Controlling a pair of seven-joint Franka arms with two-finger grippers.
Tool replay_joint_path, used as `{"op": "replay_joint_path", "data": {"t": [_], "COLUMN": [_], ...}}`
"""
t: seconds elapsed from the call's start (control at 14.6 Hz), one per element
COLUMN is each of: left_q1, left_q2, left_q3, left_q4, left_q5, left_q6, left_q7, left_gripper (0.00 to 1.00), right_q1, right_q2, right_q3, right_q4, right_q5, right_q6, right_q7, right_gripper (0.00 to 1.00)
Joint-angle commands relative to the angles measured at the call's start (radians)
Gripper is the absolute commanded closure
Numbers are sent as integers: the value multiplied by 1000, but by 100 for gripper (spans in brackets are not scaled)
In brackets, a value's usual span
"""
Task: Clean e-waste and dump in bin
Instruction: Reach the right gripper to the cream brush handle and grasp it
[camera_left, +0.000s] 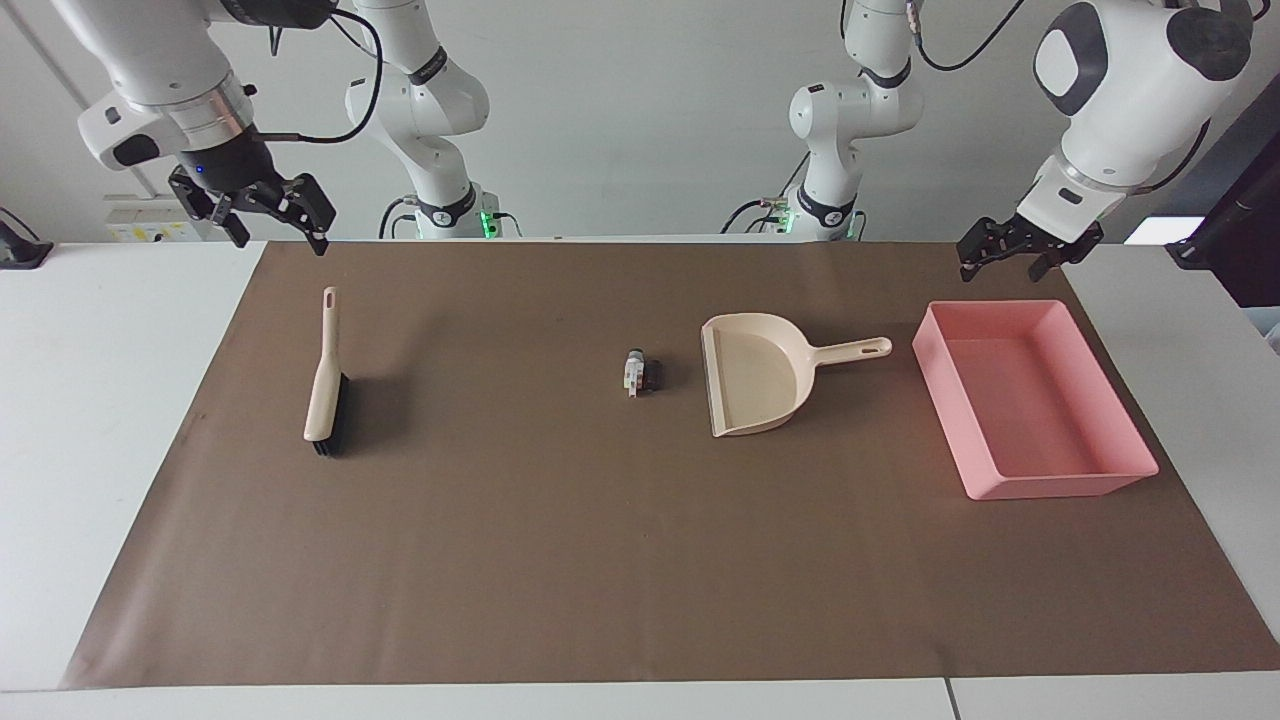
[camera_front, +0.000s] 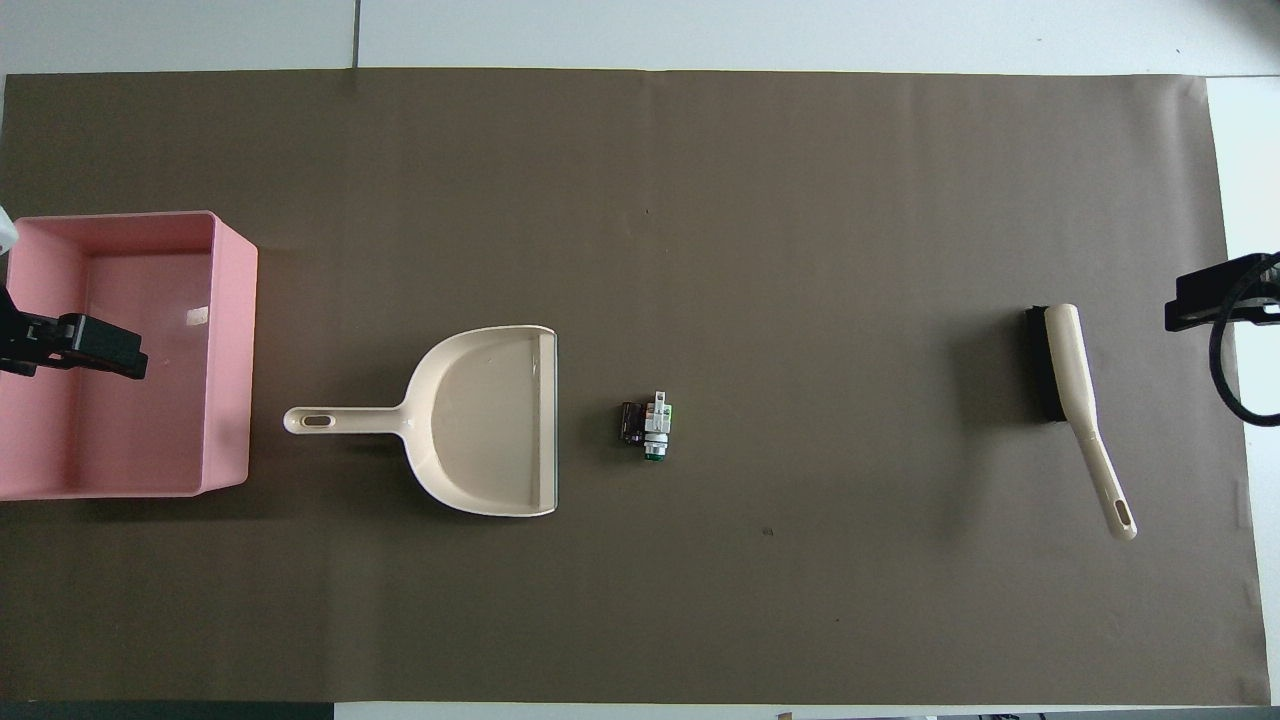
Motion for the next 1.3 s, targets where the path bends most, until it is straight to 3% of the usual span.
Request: {"op": "replay_joint_path", "data": {"t": [0.0, 0.41, 0.69, 0.89, 1.03, 1.24], "left_q1": [2, -1, -7, -7, -7, -7], "left_q2": [-11, 23, 106, 109, 101, 63], "left_q3": [-2, -1, -5, -7, -7, -7], "left_q4": [-10, 54, 154, 151, 142, 89], "left_q5": [1, 1, 1, 4, 4, 4], "left_q6": [85, 86, 33, 32, 32, 46], "left_q7": [-11, 3, -1, -6, -9, -14], "left_gripper": [3, 3, 2, 2, 2, 2], "right_q1": [0, -2, -5, -11, -23, -84], "right_q2": [-4, -6, -15, -15, -27, -128], "right_q3": [-1, -1, -1, -2, -5, -8], "right_q4": [-5, -10, -36, -60, -127, -391], "right_q5": [7, 9, 9, 7, 7, 7], "right_q6": [9, 15, 41, 56, 94, 289], "right_q7": [-18, -18, -23, -26, -61, -166], "right_gripper": [0, 0, 0, 0, 0, 0]}}
